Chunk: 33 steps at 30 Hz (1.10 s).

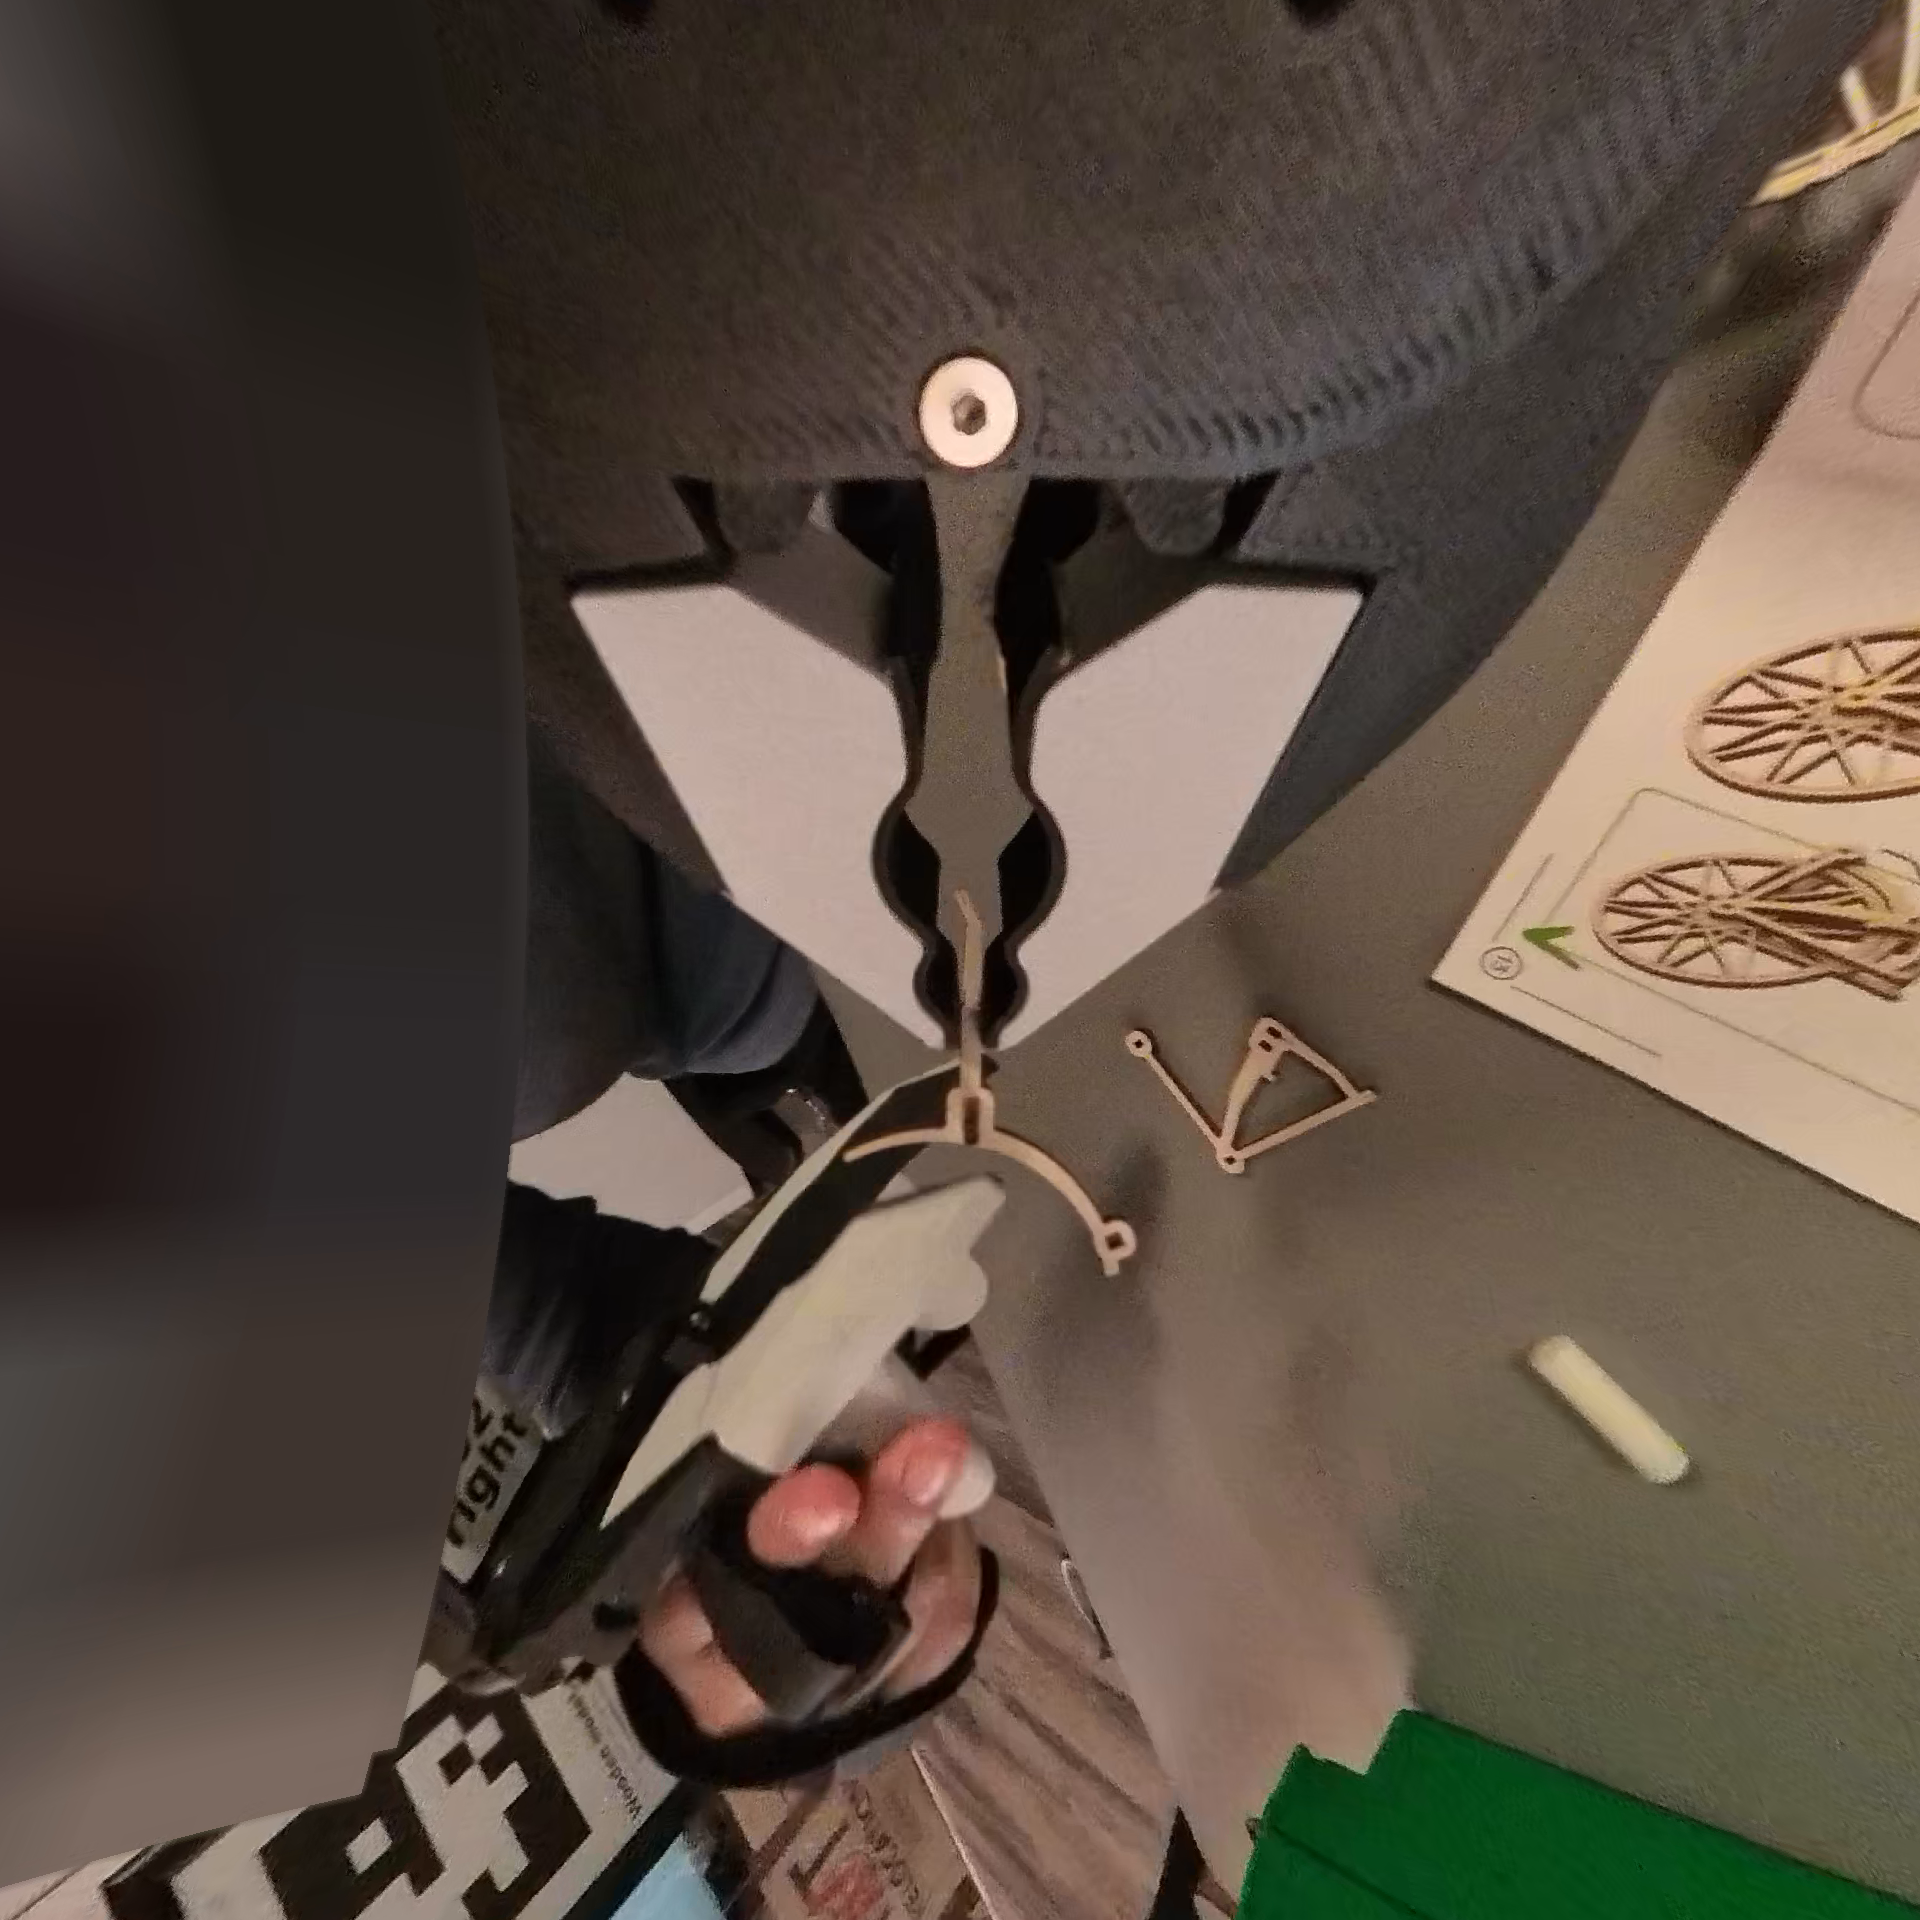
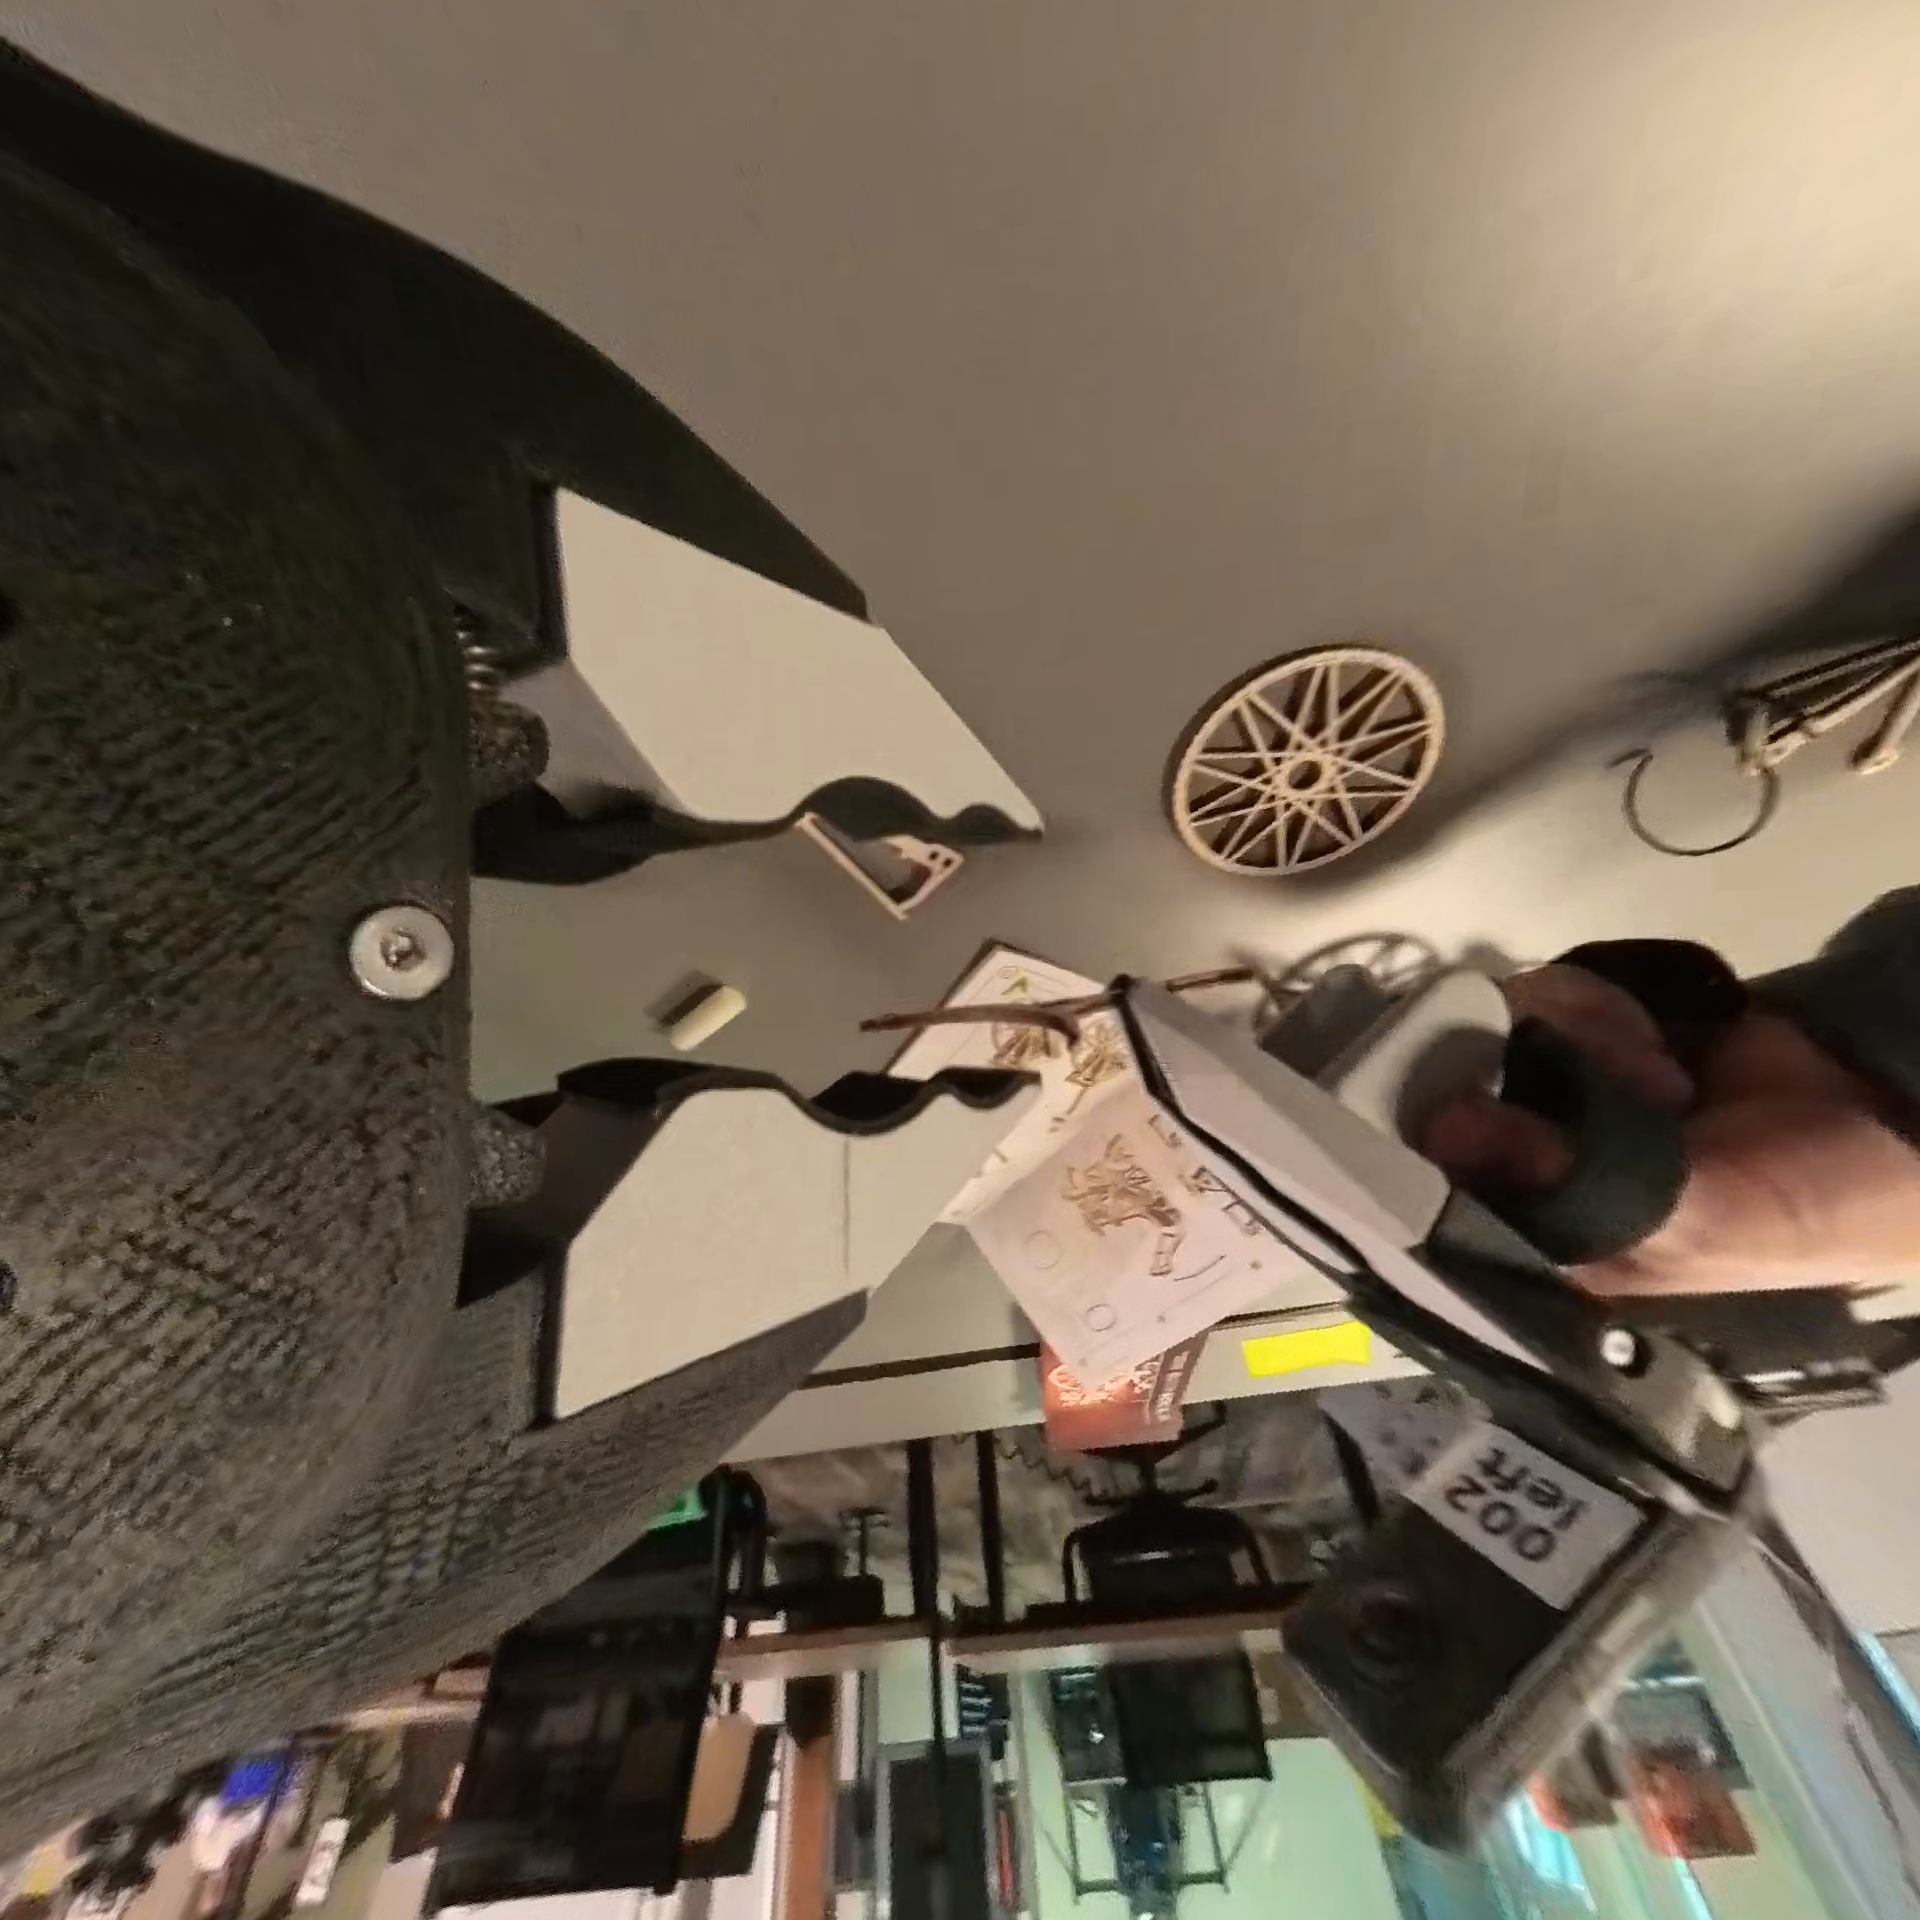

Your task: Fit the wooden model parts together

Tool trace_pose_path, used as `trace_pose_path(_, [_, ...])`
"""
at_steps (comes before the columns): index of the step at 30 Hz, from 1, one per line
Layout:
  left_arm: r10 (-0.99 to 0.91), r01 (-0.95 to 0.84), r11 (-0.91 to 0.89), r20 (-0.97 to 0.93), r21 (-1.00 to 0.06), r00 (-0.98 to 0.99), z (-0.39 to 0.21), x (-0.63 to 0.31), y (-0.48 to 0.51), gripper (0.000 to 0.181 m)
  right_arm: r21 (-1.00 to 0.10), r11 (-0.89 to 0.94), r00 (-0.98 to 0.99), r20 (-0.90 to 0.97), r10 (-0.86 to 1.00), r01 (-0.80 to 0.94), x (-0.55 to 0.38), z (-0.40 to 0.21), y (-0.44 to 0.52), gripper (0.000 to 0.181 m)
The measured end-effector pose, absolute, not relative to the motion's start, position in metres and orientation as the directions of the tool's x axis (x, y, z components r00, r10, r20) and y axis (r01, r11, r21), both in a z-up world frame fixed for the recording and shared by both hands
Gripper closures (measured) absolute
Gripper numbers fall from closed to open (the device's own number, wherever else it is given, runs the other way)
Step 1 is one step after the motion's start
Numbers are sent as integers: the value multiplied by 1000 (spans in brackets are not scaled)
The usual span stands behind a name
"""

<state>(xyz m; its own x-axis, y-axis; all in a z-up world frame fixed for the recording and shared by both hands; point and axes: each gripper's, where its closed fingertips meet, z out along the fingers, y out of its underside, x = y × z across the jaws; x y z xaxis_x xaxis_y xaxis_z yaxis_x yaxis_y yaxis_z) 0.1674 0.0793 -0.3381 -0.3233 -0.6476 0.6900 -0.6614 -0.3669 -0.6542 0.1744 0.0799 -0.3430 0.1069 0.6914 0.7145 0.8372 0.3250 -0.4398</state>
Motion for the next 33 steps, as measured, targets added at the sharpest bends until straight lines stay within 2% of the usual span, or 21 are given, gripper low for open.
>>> trace_pose_path(3, [-597,-676,-374,723,-635,-349,-333,164,72,179,-471,339,117,705,699,814,166,-338,78,152])
trace_pose_path(6, [-589,-693,-348,722,-631,-362,-335,161,67,179,-485,343,122,699,704,804,165,-334,78,173])
trace_pose_path(9, [-621,-655,-337,683,-676,-385,-331,165,67,179,-536,291,180,661,728,793,170,-329,80,174])
trace_pose_path(10, [-657,-613,-327,639,-719,-400,-326,168,70,177,-556,269,212,652,728,786,173,-326,82,174])
trace_pose_path(12, [-787,-467,-215,435,-858,-438,-314,176,77,151,-601,227,279,630,725,766,179,-319,85,174])
trace_pose_path(14, [-905,-326,15,126,-945,-407,-302,179,83,150,-634,203,322,610,724,746,183,-313,86,174])
trace_pose_path(17, [-902,-315,370,-257,-874,-346,-304,179,84,154,-663,182,356,590,725,726,185,-308,85,174])
trace_pose_path(19, [-865,-309,481,-388,-821,-318,-303,181,82,163,-665,176,361,586,725,726,185,-307,85,173])
trace_pose_path(25, [-836,-335,539,-442,-773,-325,-313,184,80,173,-656,175,352,587,729,734,183,-306,82,174])
trace_pose_path(33, [-798,-285,594,-506,-752,-327,-312,186,75,180,-647,174,343,590,731,743,180,-304,81,174])
